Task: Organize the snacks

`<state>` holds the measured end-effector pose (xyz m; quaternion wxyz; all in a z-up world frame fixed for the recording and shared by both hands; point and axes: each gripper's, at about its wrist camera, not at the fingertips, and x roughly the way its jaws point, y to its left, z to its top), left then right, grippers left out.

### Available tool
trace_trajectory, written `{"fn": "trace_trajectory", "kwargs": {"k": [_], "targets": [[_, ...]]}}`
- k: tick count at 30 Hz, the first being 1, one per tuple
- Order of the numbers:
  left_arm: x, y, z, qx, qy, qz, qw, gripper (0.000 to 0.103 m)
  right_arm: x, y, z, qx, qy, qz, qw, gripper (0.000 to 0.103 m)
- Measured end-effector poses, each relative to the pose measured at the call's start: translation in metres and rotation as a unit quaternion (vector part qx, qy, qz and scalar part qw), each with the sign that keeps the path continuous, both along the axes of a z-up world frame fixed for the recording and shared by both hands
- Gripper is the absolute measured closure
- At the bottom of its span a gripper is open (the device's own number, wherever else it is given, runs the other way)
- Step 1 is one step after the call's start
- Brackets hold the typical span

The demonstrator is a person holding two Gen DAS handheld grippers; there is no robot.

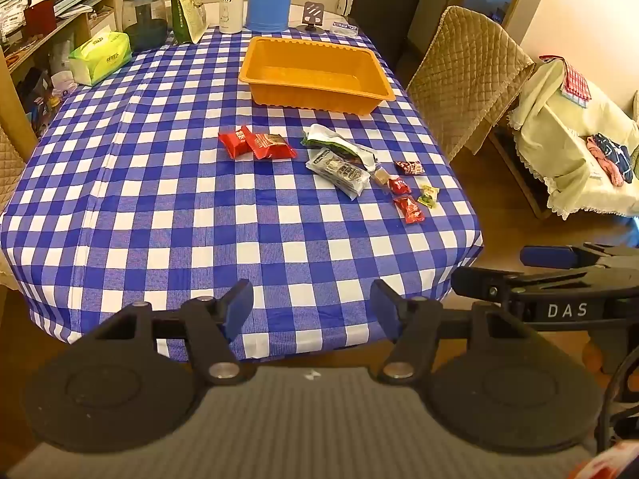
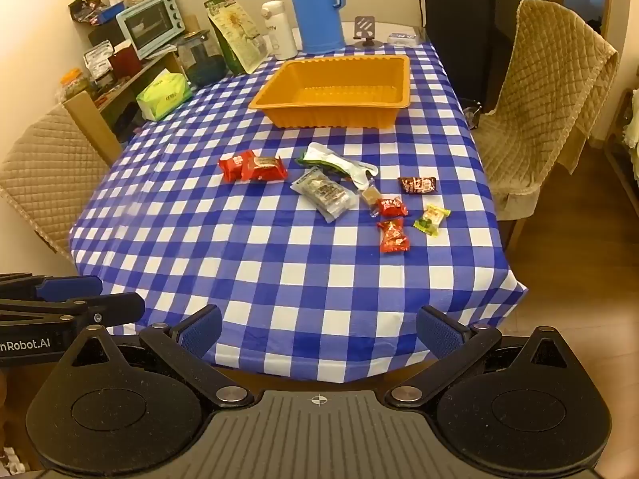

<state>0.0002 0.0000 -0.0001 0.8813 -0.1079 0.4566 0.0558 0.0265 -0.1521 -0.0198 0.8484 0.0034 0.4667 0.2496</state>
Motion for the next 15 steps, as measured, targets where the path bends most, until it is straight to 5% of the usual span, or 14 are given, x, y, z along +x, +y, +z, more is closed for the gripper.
{"fn": "trace_trajectory", "kwargs": {"k": [15], "targets": [[0.0024,0.002,-0.0013,-0.003,0.001,0.001,1.0,0.041,0.0005,0.0076,-0.0051,-0.001,0.001,0.005,1.0,0.0]]}}
